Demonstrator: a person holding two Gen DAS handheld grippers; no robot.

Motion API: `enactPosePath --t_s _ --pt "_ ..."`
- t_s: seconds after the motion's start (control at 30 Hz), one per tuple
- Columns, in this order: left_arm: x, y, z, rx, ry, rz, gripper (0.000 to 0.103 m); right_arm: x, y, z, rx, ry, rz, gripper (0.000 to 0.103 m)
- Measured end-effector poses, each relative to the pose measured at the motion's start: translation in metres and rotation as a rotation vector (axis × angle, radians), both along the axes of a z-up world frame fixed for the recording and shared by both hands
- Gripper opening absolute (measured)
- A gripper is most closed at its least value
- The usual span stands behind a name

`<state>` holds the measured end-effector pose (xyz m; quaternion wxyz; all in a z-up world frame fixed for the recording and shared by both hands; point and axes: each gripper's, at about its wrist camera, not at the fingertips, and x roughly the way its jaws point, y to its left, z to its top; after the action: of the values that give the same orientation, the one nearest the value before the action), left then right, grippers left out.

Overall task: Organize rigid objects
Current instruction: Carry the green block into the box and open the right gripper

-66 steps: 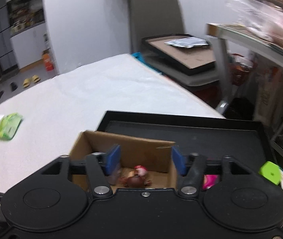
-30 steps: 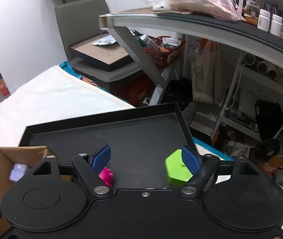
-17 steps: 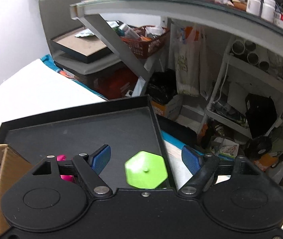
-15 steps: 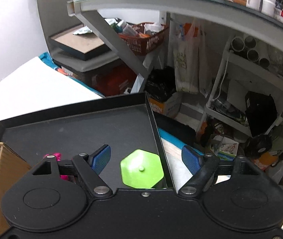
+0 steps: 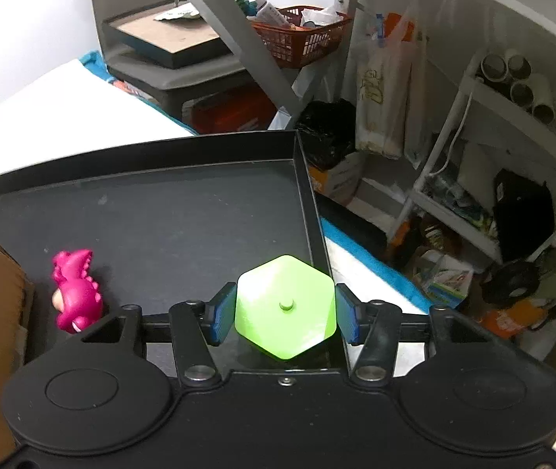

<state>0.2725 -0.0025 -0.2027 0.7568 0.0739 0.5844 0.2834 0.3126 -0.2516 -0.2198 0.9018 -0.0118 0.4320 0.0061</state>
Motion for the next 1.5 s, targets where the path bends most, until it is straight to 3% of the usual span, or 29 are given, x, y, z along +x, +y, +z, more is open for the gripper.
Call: enactPosePath --t_s 0.17,0.47,1.0,1.5 --pt "-0.004 -0.001 0.004 -0.009 -0.03 -0.014 0.059 -0.003 -0.004 0.004 0.029 -0.002 -0.015 0.051" --pt "-0.015 0.003 0.01 -0.061 -0.066 -0.072 0.059 -0.012 -0.001 0.019 -0.011 -0.046 -0.022 0.051" --pt "-0.046 0.023 0.036 -0.186 -0.17 -0.091 0.059 -0.038 0.034 0.05 -0.055 -0.079 0.057 0.051" --pt "-0.069 0.041 0.049 -0.276 -0.223 -0.112 0.059 -0.07 0.084 0.089 0.055 -0.137 0.223 0.051"
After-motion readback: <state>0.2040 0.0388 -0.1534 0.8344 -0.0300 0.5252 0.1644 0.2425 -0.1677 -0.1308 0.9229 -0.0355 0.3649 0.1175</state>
